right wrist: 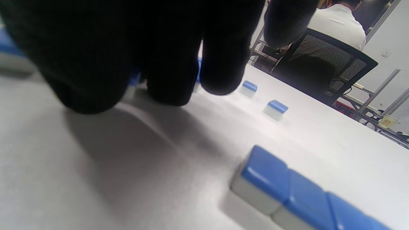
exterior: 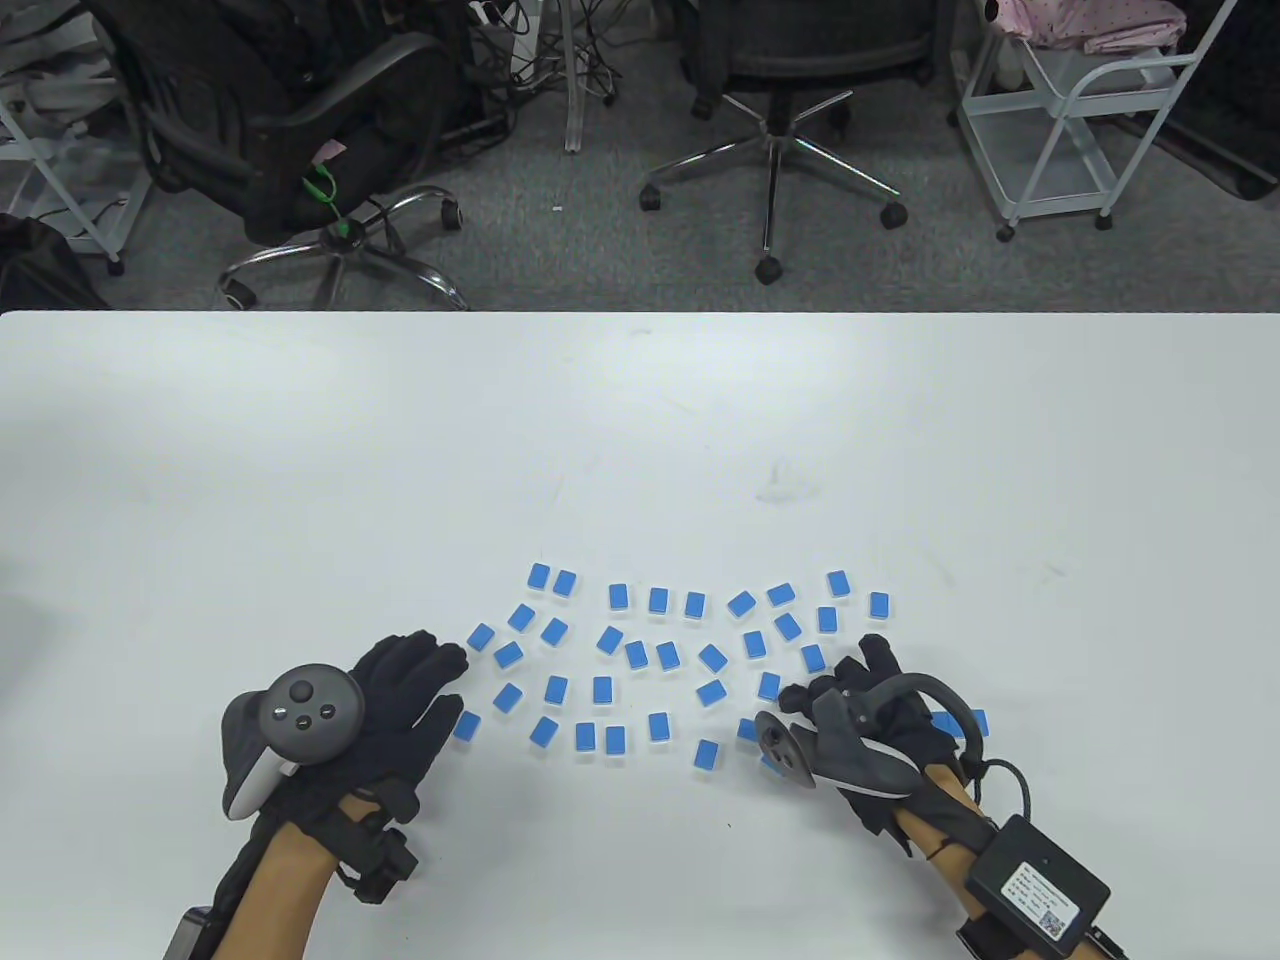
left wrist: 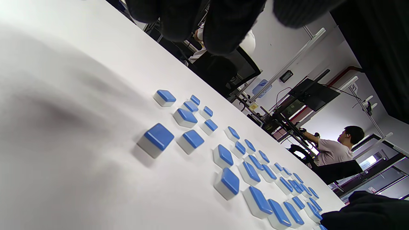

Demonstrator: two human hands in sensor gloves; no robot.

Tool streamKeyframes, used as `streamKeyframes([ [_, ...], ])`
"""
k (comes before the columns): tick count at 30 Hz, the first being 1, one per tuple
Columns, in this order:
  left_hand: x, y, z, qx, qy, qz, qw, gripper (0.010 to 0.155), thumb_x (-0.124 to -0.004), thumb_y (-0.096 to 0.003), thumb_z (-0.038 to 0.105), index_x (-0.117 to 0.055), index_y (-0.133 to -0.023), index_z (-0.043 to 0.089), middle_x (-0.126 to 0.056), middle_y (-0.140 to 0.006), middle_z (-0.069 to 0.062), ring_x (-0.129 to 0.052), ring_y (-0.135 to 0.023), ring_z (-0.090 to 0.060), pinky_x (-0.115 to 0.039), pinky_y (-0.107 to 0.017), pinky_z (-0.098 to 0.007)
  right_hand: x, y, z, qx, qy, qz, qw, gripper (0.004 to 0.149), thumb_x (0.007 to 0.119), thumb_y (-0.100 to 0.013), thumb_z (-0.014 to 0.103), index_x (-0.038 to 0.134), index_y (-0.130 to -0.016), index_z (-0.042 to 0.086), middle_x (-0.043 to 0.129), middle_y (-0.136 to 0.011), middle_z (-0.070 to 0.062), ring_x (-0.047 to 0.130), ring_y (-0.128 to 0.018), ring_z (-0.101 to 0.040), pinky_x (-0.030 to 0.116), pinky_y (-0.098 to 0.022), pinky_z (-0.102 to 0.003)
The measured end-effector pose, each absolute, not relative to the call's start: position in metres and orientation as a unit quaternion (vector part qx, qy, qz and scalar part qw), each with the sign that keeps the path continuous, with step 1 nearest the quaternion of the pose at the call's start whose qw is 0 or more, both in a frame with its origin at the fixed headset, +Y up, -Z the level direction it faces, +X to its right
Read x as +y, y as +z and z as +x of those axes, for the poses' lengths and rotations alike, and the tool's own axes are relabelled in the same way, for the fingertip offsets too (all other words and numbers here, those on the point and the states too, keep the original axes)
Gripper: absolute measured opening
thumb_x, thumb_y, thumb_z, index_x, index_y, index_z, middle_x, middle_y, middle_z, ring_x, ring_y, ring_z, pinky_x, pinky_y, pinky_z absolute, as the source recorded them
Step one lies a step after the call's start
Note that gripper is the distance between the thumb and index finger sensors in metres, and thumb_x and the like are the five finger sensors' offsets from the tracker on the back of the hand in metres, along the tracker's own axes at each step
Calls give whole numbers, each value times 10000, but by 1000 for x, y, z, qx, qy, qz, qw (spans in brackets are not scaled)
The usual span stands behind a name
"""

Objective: Build mahjong tile wall

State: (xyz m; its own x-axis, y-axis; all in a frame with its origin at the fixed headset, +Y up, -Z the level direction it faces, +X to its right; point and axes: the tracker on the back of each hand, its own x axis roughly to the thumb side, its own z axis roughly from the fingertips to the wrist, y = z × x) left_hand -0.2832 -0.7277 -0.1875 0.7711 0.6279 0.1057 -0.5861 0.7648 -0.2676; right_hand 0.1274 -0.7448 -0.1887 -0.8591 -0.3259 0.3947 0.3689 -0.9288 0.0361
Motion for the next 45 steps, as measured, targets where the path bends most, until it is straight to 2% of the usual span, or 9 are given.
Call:
streamKeyframes([
  [4,-729,-188,-282,-96,324,-116,934,653,-569,-507,589,-571,-1100,316,-430,-1210,-41,-326,-1133,-360,-284,-779,-663,-746,-188,131,-57,-963,-194,176,562,932,-277,454,840,-805,285,977,-730,33,890,-766,-269,506,-744,-627],
  [7,-728,-188,-281,-97,322,-116,935,653,-570,-507,588,-574,-1100,315,-432,-1210,-43,-325,-1133,-359,-287,-778,-663,-734,-194,146,-64,-971,-170,156,562,909,-262,509,850,-782,304,980,-718,54,858,-837,-249,469,-758,-639],
  [10,-727,-187,-283,-96,322,-111,935,653,-568,-507,589,-573,-1100,315,-429,-1210,-42,-326,-1132,-359,-283,-779,-663,-699,-205,188,-48,-993,-105,15,547,909,-294,488,816,-802,308,914,-823,16,755,-927,-296,428,-761,-672],
  [12,-727,-188,-283,-94,324,-109,935,652,-569,-507,589,-570,-1100,317,-429,-1210,-43,-324,-1133,-358,-280,-779,-663,-693,-205,206,-61,-995,-78,-7,548,907,-314,477,795,-821,303,842,-919,-18,678,-977,-321,387,-767,-684],
  [15,-727,-189,-282,-93,326,-113,934,656,-569,-506,589,-571,-1101,315,-426,-1211,-43,-322,-1134,-358,-279,-779,-664,-706,-199,223,-93,-992,-61,58,547,899,-310,489,786,-821,328,759,-1010,-22,625,-1015,-329,377,-771,-683],
  [18,-729,-189,-281,-91,325,-118,934,655,-569,-507,588,-572,-1101,314,-429,-1211,-41,-324,-1133,-359,-280,-779,-664,-725,-195,231,-123,-989,-61,45,548,897,-297,497,792,-813,345,773,-1007,-17,658,-1001,-325,411,-761,-680],
  [19,-730,-188,-281,-90,326,-119,933,654,-569,-507,588,-572,-1101,313,-429,-1210,-44,-323,-1133,-360,-279,-779,-664,-726,-195,232,-140,-988,-61,33,550,898,-307,486,783,-823,333,764,-1009,-28,648,-1002,-335,402,-757,-688],
  [22,-729,-188,-281,-90,323,-118,935,652,-569,-506,589,-571,-1100,318,-431,-1210,-43,-325,-1133,-360,-282,-778,-664,-724,-197,231,-119,-990,-56,40,552,902,-308,477,778,-827,335,758,-1014,-28,647,-1002,-337,399,-757,-691],
  [45,-730,-188,-281,-93,322,-122,934,653,-569,-508,589,-571,-1101,315,-430,-1210,-45,-327,-1132,-363,-282,-778,-664,-731,-198,223,-127,-988,-60,65,568,909,-297,468,774,-835,347,776,-998,-20,684,-980,-328,422,-756,-675],
])
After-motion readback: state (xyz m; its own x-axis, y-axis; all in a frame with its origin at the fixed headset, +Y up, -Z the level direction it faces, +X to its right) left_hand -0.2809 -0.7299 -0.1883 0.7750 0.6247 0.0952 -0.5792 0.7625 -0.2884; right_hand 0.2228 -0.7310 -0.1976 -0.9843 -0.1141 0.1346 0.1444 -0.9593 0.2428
